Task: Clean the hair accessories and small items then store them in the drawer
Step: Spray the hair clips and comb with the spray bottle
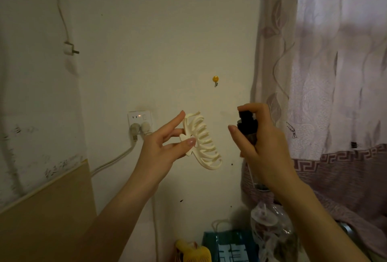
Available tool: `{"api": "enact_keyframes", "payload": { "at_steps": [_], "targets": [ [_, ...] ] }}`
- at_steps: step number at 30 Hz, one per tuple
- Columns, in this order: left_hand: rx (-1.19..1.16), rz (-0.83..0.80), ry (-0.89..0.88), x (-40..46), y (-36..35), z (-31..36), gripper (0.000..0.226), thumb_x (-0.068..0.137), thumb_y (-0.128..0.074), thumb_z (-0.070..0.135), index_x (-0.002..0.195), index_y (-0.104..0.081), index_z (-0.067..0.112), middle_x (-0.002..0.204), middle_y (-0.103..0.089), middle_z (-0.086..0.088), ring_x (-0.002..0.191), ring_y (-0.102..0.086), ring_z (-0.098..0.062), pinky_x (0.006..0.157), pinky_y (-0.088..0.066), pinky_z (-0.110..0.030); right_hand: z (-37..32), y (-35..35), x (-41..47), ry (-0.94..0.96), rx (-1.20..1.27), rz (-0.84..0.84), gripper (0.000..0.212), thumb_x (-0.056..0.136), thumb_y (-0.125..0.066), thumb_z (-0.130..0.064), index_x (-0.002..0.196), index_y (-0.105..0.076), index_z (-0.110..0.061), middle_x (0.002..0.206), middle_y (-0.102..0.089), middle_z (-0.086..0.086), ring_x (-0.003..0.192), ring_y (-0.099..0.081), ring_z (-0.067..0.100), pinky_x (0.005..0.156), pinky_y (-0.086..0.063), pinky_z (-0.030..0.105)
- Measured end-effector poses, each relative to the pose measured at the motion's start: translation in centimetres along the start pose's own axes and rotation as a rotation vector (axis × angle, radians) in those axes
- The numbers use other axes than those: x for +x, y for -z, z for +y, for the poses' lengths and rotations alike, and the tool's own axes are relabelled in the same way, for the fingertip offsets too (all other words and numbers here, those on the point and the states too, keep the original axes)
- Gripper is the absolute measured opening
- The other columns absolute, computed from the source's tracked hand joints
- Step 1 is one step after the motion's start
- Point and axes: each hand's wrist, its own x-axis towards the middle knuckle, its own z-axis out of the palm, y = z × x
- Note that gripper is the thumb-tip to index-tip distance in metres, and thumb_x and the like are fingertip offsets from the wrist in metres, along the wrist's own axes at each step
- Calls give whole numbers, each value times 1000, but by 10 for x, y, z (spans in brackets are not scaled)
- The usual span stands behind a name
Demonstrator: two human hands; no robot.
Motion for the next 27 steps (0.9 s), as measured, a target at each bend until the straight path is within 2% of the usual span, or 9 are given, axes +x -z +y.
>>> {"api": "enact_keyframes", "payload": {
  "at_steps": [3, 6, 10, 13, 17, 19, 21, 23, 27],
  "targets": [
    [4, 1, 2, 1, 1, 0, 57, 77, -72, 10, 122, -56, 40, 89, -67, 4, 91, -64, 2, 69, -55, -21, 0, 0, 0, 0, -4, 24, 28, 90, -59, -34, 105, -37, -41, 81, -57, -15, 60, -60, 8, 54, -50, 21],
    [13, 1, -2, 1, 3, 0, 58, 77, -72, 9, 125, -56, 37, 91, -67, 2, 83, -65, 2, 72, -57, -24, 1, 2, -3, -19, 22, 39, 31, 91, -62, -24, 109, -40, -36, 77, -59, -7, 57, -58, 13, 52, -49, 21],
    [-2, 21, -2, 3, 6, 0, 56, 76, -72, 10, 120, -58, 41, 97, -67, -3, 90, -65, -9, 68, -55, -21, 4, 4, -12, -28, 76, -10, 36, 88, -66, -22, 112, -43, -35, 80, -59, -8, 61, -57, 6, 53, -45, 12],
    [-26, 24, 5, 5, 6, 1, 56, 75, -72, 11, 122, -58, 39, 97, -67, -4, 91, -64, -11, 67, -53, -19, 8, 2, -24, -23, 91, -40, 36, 85, -63, -31, 113, -43, -39, 96, -54, -13, 73, -58, 17, 61, -50, 22],
    [-33, 17, 2, 5, 6, 2, 56, 77, -71, 8, 122, -57, 39, 102, -67, -11, 95, -64, -14, 70, -55, -21, 13, -1, -37, -37, 109, -32, 41, 87, -68, -20, 113, -43, -39, 96, -52, -16, 77, -56, 24, 63, -50, 31],
    [-28, 20, 2, 5, 6, 1, 55, 77, -71, 8, 120, -57, 41, 103, -67, -11, 101, -63, -17, 70, -56, -22, 15, -3, -41, -27, 94, -29, 35, 86, -65, -31, 113, -43, -39, 91, -54, -13, 71, -56, 21, 58, -50, 27],
    [-21, 19, 6, 5, 5, 1, 56, 77, -72, 9, 120, -57, 42, 104, -66, -11, 103, -63, -20, 72, -57, -23, 16, -4, -45, -50, 89, -28, 33, 84, -59, -41, 112, -42, -39, 81, -57, -9, 65, -58, 15, 55, -47, 17],
    [-17, 16, 10, 5, 4, 0, 57, 76, -72, 10, 123, -57, 39, 106, -66, -12, 99, -64, -17, 72, -57, -24, 17, -5, -47, -68, 84, -27, 33, 83, -61, -39, 110, -42, -40, 79, -59, -8, 62, -58, 11, 55, -44, 10],
    [-5, 11, 10, 4, 3, 1, 58, 76, -72, 10, 126, -57, 35, 104, -66, -10, 89, -65, -5, 72, -56, -22, 16, -5, -50, -103, 87, -15, 28, 84, -60, -38, 105, -43, -40, 78, -60, -5, 60, -59, 13, 53, -46, 14]
  ]
}}
